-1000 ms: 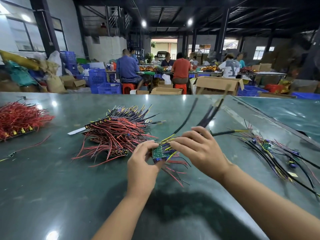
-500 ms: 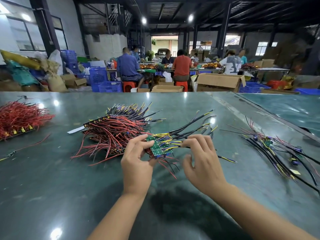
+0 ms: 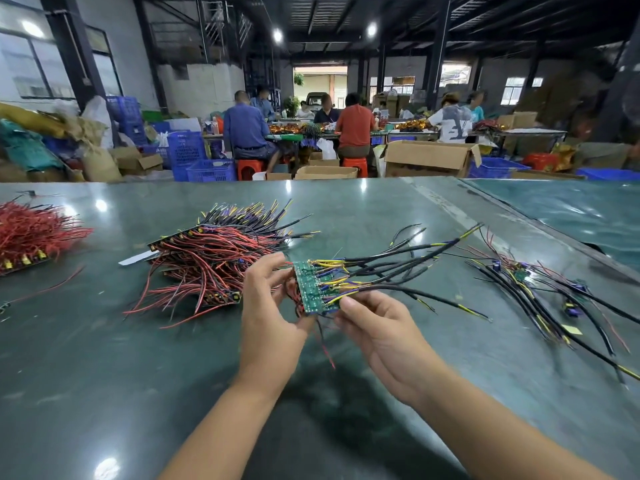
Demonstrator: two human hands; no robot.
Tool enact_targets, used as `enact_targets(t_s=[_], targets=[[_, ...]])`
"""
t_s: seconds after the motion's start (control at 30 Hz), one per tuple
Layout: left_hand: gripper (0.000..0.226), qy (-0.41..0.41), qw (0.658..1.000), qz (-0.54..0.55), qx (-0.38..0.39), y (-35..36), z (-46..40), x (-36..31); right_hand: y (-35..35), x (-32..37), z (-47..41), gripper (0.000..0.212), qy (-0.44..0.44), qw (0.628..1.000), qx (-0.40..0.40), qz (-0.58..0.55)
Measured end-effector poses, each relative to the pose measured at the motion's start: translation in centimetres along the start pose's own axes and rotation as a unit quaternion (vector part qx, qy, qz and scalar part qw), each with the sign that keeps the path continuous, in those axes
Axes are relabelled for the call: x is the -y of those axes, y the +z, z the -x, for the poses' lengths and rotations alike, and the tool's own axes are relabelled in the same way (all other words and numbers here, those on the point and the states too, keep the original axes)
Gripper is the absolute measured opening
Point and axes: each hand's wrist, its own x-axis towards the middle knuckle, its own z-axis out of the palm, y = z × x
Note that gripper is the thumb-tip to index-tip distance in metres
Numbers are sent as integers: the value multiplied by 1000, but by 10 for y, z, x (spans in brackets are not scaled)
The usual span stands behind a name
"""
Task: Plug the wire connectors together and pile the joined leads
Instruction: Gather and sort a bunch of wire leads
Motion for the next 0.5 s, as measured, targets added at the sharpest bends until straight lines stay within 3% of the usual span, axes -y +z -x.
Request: enact_targets(t_s=[0.07,0.23,0.3,0.5], targets=[[82,-81,995,-10,49,3,2,-1,-5,1,-2,14,-12,999,-11,39],[39,-249,928,204,188,5,7,-6,-20,6,-6,18,-42,987,-42,147],[22,-278,921,219,163,9,8,-5,-24,4,-7,16,-35,986,-42,160],[23,-296,907,264,139,9,10,-3,-27,0,-6,23,30,997,8,75]])
